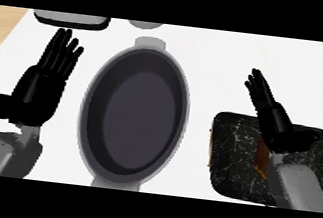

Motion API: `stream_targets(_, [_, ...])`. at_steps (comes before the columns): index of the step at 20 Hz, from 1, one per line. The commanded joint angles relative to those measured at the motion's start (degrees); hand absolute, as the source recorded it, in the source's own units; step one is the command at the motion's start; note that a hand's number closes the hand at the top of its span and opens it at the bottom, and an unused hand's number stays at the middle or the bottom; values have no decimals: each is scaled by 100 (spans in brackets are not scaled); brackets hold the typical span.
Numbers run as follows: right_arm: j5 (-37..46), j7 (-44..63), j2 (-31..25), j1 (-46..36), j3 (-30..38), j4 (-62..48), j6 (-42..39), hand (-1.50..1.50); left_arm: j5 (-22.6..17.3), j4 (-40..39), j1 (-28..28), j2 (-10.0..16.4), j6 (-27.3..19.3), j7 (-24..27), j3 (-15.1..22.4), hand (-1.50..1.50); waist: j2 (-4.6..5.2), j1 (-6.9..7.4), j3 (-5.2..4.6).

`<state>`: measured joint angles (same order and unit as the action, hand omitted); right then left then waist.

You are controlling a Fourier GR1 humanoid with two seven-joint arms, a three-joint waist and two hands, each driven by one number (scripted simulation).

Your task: Pick the sweet potato from the tray and place it in the pot

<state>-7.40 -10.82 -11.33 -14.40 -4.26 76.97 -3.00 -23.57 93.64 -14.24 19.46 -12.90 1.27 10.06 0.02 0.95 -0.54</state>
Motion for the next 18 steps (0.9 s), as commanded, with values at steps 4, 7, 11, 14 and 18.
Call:
stream_targets(4, [1120, 1122, -685, 903, 792, -183, 2007, 150, 732, -577, 832, 910, -325, -216, -302, 0, -50, -347, 15])
stream_targets(7, [2555, 1187, -2051, 1266, 685, -566, 2298, 150, 827, -756, 966, 1006, -362, -359, -251, 0, 177, -464, -252])
stream_targets(11, [3889, 1211, -2567, 1659, 979, -176, 3845, -150, 1029, -995, 1412, 1235, -488, -519, -273, 0, -75, -514, -60])
stream_targets(14, [4635, 1780, -2212, 2047, 729, 521, 4492, -150, 1108, -1029, 1609, 1351, -418, -486, -247, 0, -116, -457, -28])
stream_targets(18, [5731, 2938, -1738, 2626, 226, 1197, 4373, -150, 1198, -939, 1658, 1280, -530, -444, -208, 0, -89, -375, -30])
